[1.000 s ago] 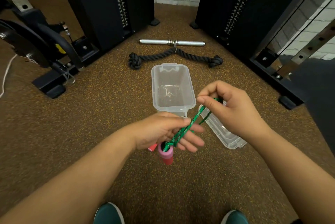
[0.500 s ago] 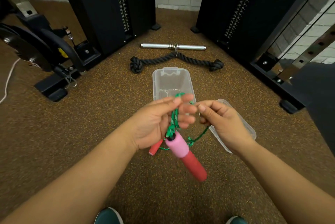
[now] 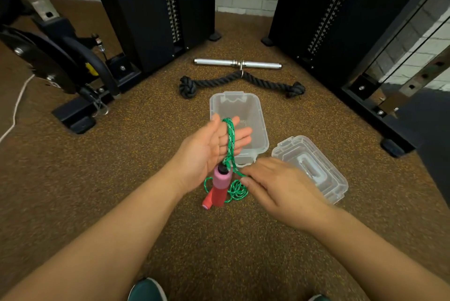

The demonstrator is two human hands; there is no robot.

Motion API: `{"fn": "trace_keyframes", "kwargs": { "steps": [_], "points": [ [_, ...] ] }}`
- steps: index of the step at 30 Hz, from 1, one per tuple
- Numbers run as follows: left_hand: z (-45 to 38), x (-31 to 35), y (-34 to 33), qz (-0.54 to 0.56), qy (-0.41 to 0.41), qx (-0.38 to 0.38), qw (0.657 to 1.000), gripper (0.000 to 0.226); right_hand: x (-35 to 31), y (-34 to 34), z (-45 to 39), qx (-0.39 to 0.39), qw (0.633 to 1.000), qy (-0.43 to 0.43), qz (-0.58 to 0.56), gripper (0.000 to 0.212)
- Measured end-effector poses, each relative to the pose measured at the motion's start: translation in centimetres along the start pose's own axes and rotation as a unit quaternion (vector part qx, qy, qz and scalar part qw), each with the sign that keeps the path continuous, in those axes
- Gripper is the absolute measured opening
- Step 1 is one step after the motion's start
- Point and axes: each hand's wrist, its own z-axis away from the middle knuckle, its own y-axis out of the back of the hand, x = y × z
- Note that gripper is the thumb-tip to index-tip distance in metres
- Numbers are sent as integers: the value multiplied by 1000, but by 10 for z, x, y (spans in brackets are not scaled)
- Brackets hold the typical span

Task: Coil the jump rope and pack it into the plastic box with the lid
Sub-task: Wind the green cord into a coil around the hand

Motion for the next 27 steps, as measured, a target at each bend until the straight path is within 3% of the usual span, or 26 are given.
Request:
{"fn": "trace_keyframes", "kwargs": {
  "steps": [3,8,12,15,17,23,27],
  "points": [
    [3,-8,1,-163,29,-1,986,55,-4,10,-5,14,994,1,-105,24],
    [10,-9,-6,-245,81,-48,965,51,6,24,-13,81,970,-67,-221,29],
    [11,-6,-5,-166,135,-168,962,47,16,29,-14,123,931,-139,-313,35],
    [11,-5,0,-87,150,-210,962,37,24,26,-12,123,903,-186,-369,23],
    [11,-4,0,-71,137,-204,967,29,30,20,-11,114,894,-196,-386,7],
    [9,-3,1,-45,130,-129,982,23,33,18,-7,120,880,-193,-417,14],
    [9,0,-1,-49,146,-123,980,23,33,18,-7,144,879,-189,-414,12]
  ]
}}
